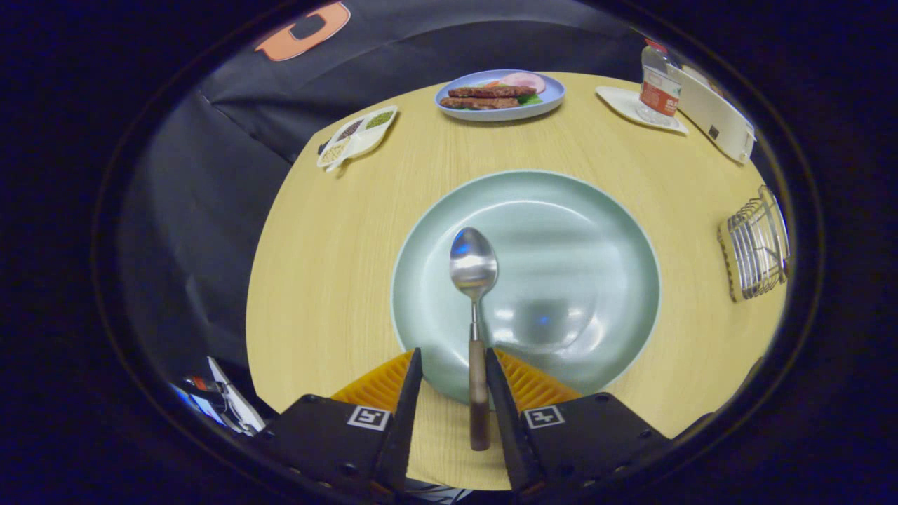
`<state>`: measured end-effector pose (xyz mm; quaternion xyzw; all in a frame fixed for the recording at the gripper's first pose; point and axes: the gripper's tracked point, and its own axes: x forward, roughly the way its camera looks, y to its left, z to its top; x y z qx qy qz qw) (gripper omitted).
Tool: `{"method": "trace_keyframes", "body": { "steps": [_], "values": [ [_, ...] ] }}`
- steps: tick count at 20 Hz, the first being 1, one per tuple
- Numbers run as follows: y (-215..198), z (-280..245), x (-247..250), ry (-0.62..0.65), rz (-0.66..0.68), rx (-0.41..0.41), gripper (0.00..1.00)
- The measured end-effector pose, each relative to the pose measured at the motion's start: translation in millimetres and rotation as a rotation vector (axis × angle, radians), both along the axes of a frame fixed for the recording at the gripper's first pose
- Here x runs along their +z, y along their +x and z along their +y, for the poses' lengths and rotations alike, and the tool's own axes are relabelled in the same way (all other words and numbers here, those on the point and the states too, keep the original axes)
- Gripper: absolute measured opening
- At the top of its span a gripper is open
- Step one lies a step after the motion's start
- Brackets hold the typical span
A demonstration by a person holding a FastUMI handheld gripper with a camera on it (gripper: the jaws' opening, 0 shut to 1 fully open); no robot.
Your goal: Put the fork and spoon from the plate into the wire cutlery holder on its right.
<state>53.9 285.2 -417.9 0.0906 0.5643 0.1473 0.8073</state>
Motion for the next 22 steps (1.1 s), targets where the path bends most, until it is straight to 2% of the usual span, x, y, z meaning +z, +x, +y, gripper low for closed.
{"method": "trace_keyframes", "body": {
  "steps": [1, 4, 5, 9, 10, 13, 14, 22],
  "values": [
    [0, -2, 4, -0.002, 0.001, 0.003, 0.53],
    [-1, 0, 3, -0.022, 0.0, -0.019, 0.31],
    [-3, -1, 3, -0.027, 0.006, -0.023, 0.28],
    [-5, 2, 1, -0.016, 0.034, -0.036, 0.31],
    [-5, -2, 4, -0.03, 0.041, -0.04, 0.09],
    [-1, -6, 11, -0.041, 0.024, -0.028, 0.09],
    [-1, -10, 9, -0.055, 0.019, -0.02, 0.02],
    [3, -38, 47, -0.01, 0.004, 0.012, 0.02]
  ]
}}
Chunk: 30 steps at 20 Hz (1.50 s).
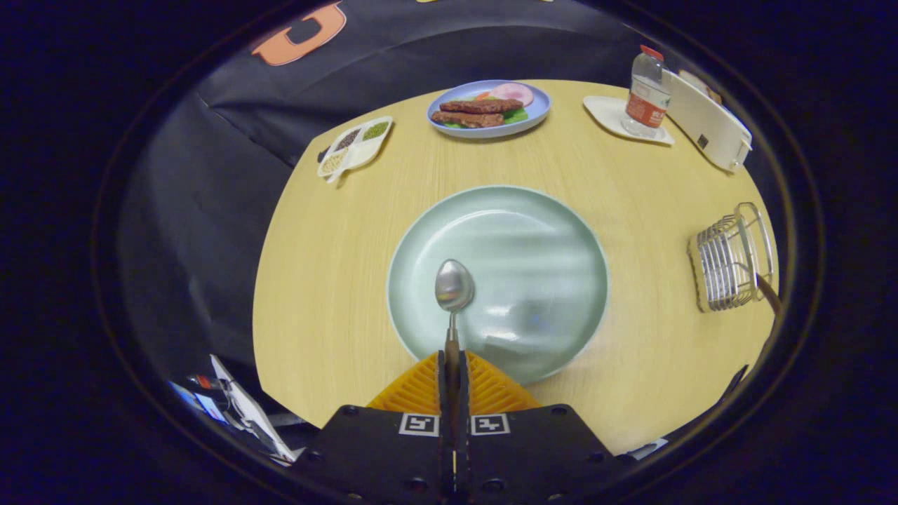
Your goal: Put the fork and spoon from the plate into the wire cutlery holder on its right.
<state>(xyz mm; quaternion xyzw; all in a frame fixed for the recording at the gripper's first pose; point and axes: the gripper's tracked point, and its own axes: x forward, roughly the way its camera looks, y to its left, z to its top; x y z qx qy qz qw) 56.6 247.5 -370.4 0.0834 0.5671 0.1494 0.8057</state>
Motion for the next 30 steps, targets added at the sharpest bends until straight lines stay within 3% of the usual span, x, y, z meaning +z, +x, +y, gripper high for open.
{"method": "trace_keyframes", "body": {
  "steps": [12, 18, 21, 23, 24, 30],
  "values": [
    [20, -79, 64, 0.034, -0.06, 0.056, 0.01],
    [21, -105, 34, -0.067, 0.001, 0.095, 0.01],
    [20, -108, 7, -0.123, 0.008, 0.17, 0.03],
    [11, -112, -5, -0.156, 0.035, 0.235, 0.14],
    [12, -113, -13, -0.18, 0.031, 0.266, 0.25],
    [7, -111, -35, -0.307, -0.047, 0.5, 0.33]
  ]
}}
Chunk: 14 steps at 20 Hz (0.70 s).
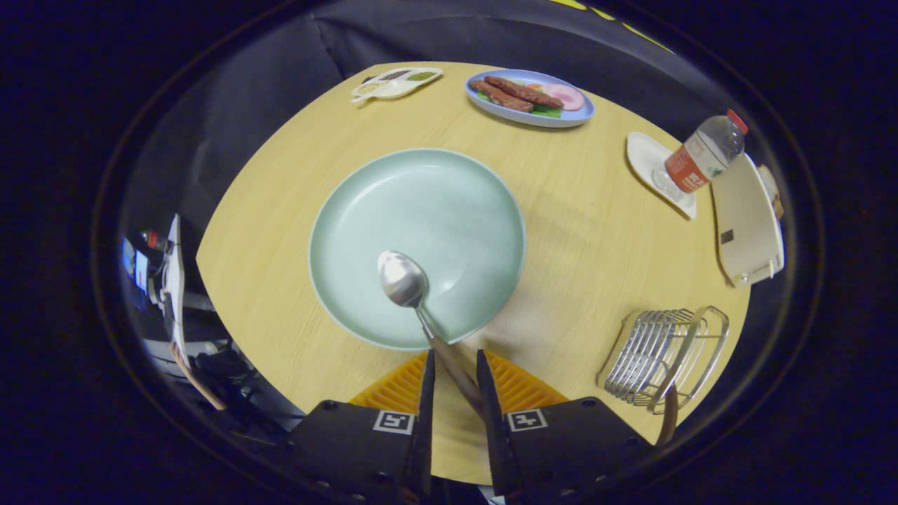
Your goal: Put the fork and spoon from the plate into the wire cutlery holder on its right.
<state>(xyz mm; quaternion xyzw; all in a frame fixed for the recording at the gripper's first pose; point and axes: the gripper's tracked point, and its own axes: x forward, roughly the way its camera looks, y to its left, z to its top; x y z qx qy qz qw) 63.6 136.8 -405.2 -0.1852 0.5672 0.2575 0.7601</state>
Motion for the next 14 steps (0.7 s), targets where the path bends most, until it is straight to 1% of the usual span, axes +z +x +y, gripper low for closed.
{"method": "trace_keyframes", "body": {
  "steps": [2, 3, 4, 5, 6, 7, 9, 11, 14],
  "values": [
    [-3, -6, -9, -0.063, -0.002, 0.029, 0.33],
    [-3, -9, -14, -0.087, -0.004, 0.029, 0.33],
    [-8, -6, -16, -0.077, 0.024, 0.027, 0.27],
    [-12, -1, -14, -0.06, 0.045, 0.018, 0.24],
    [-10, -3, -13, -0.065, 0.042, 0.002, 0.08],
    [-9, -3, -7, -0.052, 0.036, -0.016, 0.08],
    [-12, -4, 3, -0.015, 0.055, -0.057, 0.01],
    [-15, -5, 17, 0.029, 0.082, -0.098, 0.01],
    [-17, -24, 47, 0.057, 0.101, -0.154, 0.01]
  ]
}}
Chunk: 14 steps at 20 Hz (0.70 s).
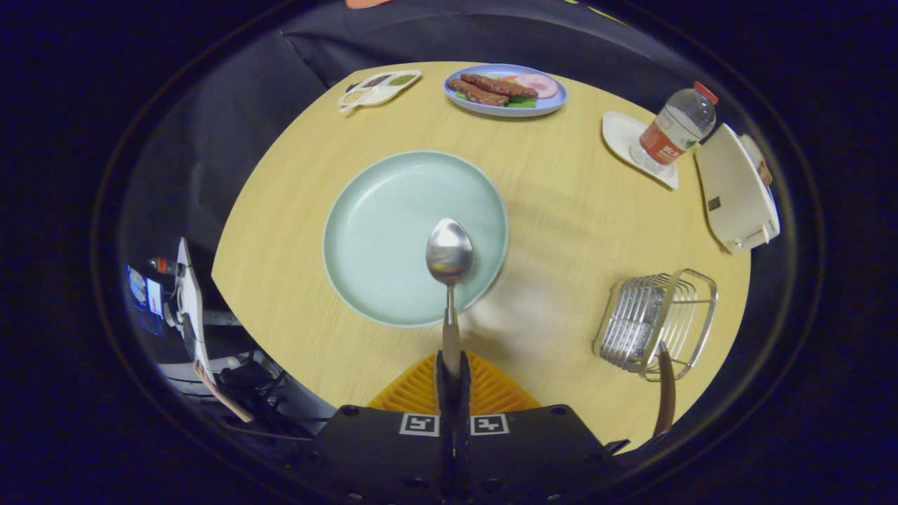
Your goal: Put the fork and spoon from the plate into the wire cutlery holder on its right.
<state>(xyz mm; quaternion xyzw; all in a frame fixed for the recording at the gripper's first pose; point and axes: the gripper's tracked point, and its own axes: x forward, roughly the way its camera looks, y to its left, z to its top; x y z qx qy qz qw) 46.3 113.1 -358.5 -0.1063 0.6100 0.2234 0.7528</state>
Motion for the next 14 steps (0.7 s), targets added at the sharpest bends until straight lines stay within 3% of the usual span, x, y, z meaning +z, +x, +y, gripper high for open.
{"method": "trace_keyframes", "body": {
  "steps": [7, 14],
  "values": [
    [-18, -78, 61, -0.005, 0.03, -0.077, 0.01],
    [-20, -147, 90, -0.027, 0.063, -0.168, 0.01]
  ]
}}
